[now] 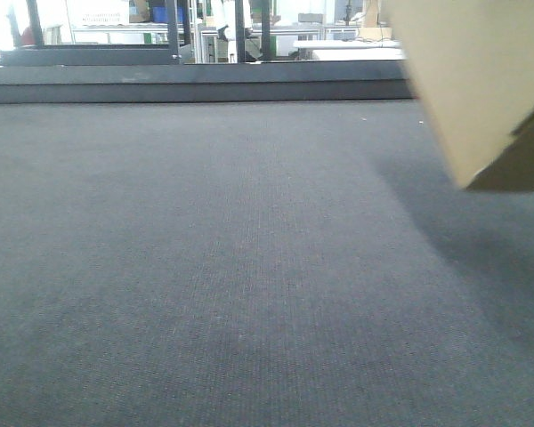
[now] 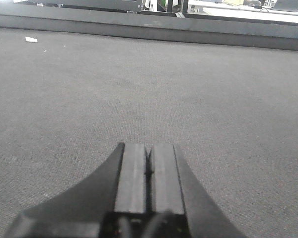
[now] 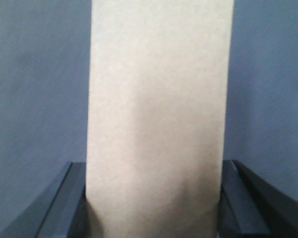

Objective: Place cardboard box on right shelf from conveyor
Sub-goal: 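Close the right gripper on the box edge and lift it off, then drive away from the conveyor holding the box in the right gripper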

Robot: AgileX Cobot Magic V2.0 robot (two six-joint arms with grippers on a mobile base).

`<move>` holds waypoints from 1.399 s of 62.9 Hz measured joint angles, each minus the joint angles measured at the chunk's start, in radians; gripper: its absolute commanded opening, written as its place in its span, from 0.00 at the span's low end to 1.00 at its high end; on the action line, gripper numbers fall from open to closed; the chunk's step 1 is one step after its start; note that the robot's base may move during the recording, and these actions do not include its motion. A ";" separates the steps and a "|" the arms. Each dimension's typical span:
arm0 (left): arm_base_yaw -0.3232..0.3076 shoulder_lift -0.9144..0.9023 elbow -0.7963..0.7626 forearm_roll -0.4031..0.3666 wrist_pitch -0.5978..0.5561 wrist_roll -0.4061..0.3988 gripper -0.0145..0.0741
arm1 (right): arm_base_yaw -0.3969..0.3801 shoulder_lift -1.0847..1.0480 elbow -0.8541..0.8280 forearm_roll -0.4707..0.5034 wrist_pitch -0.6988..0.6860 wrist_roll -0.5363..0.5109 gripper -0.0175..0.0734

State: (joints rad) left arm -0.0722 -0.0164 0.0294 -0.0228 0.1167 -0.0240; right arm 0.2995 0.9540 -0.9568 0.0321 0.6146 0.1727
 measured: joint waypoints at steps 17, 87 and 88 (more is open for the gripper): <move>0.000 0.000 0.000 0.000 0.000 0.000 0.03 | -0.197 -0.205 0.225 0.011 -0.206 -0.117 0.25; 0.000 0.000 0.000 0.000 0.000 0.000 0.03 | -0.225 -0.846 0.574 0.011 -0.335 -0.127 0.25; 0.000 0.000 0.000 0.000 0.000 0.000 0.03 | -0.225 -0.846 0.574 0.011 -0.335 -0.127 0.25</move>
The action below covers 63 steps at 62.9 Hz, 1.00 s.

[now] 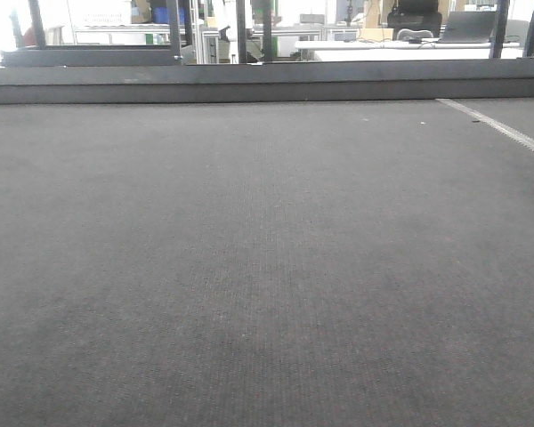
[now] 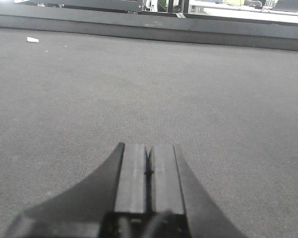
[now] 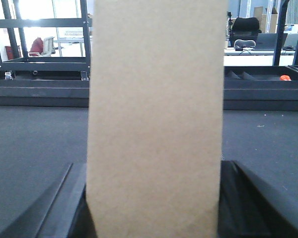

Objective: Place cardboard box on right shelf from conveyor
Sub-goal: 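Drive away from the conveyor holding the box in the right gripper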

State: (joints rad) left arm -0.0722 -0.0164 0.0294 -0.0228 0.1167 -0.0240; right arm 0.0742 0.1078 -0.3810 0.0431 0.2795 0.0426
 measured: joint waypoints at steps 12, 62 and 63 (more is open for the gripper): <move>0.000 0.000 0.000 0.000 0.000 0.000 0.03 | 0.000 0.000 0.000 0.000 0.000 0.000 0.25; 0.000 0.000 0.000 0.000 0.000 0.000 0.03 | 0.000 0.000 0.000 0.000 0.000 -0.001 0.25; 0.000 0.000 0.000 0.000 0.000 0.000 0.03 | 0.000 0.000 0.000 0.000 0.000 -0.001 0.25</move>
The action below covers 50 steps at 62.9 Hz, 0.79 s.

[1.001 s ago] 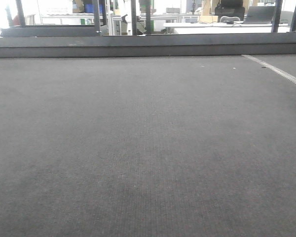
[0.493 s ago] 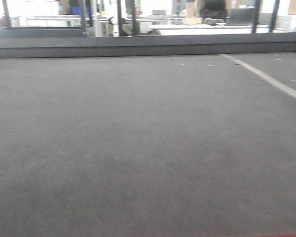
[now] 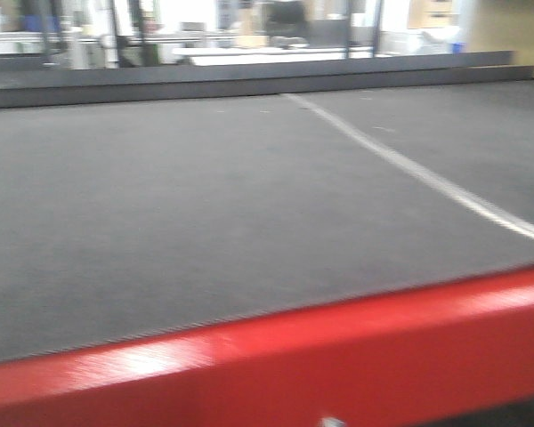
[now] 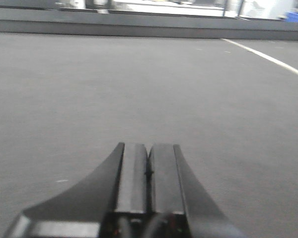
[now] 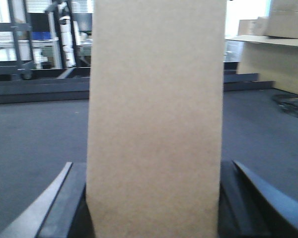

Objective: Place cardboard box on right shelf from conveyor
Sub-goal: 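Drive away from the conveyor holding the box in the right gripper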

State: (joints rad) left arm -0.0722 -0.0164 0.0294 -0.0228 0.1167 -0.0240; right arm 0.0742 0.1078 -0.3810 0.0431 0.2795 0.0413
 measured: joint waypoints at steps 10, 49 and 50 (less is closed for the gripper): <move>0.000 0.000 0.000 0.000 0.000 0.000 0.03 | 0.000 0.000 0.000 0.000 0.000 0.000 0.25; 0.000 0.000 0.000 0.000 0.000 0.000 0.03 | 0.000 0.000 0.000 0.000 0.000 0.000 0.25; 0.000 0.000 0.000 0.000 0.000 0.000 0.03 | 0.000 0.000 0.000 0.000 0.000 0.000 0.25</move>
State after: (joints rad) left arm -0.0722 -0.0164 0.0294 -0.0228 0.1167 -0.0240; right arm 0.0742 0.1078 -0.3810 0.0431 0.2795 0.0413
